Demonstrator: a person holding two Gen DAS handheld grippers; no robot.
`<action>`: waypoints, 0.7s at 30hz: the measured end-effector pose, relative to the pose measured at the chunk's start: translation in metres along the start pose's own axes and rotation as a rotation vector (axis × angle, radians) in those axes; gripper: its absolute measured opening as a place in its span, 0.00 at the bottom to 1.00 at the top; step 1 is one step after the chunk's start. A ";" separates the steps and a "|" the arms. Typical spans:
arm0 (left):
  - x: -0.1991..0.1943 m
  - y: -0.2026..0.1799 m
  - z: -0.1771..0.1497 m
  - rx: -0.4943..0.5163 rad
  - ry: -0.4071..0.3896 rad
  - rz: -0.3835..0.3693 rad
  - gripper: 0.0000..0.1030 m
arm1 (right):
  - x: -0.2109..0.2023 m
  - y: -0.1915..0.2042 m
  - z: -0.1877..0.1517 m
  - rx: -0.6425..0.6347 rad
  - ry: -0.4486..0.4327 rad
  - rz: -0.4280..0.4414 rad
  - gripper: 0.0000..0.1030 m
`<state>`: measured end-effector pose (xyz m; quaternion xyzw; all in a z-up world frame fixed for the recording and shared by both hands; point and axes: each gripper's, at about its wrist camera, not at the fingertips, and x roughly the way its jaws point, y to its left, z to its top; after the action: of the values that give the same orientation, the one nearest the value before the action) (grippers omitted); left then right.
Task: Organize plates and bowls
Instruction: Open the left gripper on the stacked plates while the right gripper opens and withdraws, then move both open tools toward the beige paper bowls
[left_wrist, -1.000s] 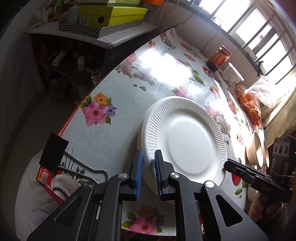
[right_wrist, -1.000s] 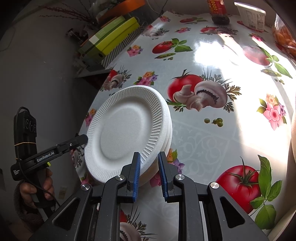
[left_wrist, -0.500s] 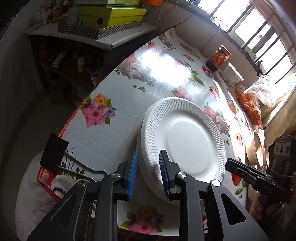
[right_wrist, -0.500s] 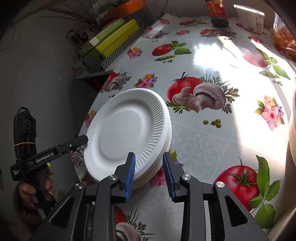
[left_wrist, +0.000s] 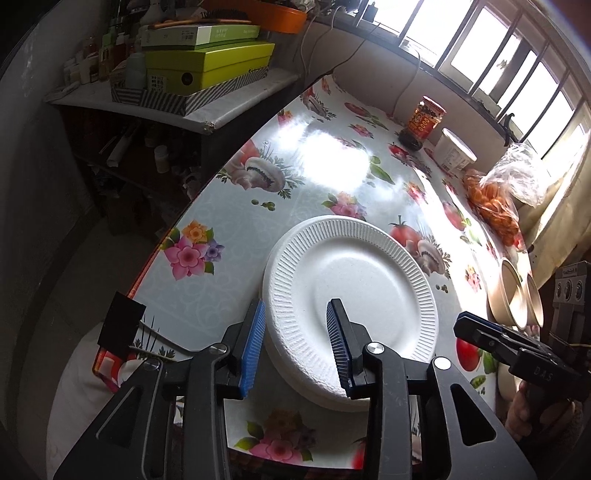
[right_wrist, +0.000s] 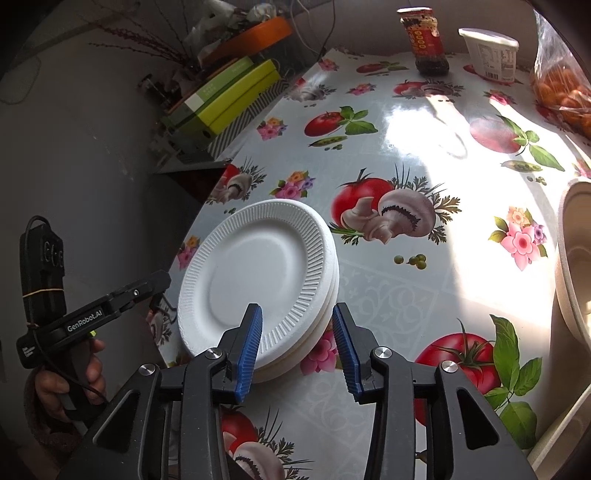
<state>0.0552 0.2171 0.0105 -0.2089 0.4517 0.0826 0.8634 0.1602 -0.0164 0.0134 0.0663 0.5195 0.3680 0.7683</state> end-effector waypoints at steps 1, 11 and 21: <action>-0.001 -0.004 0.001 0.005 -0.003 -0.001 0.35 | -0.003 0.000 0.000 0.001 -0.008 -0.001 0.38; -0.007 -0.052 0.001 0.106 -0.027 -0.017 0.35 | -0.038 -0.009 -0.002 0.022 -0.077 -0.041 0.38; 0.000 -0.107 -0.004 0.213 -0.021 -0.049 0.35 | -0.070 -0.019 -0.010 0.007 -0.147 -0.119 0.41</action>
<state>0.0876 0.1197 0.0393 -0.1263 0.4434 0.0152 0.8873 0.1482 -0.0774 0.0527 0.0647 0.4661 0.3140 0.8246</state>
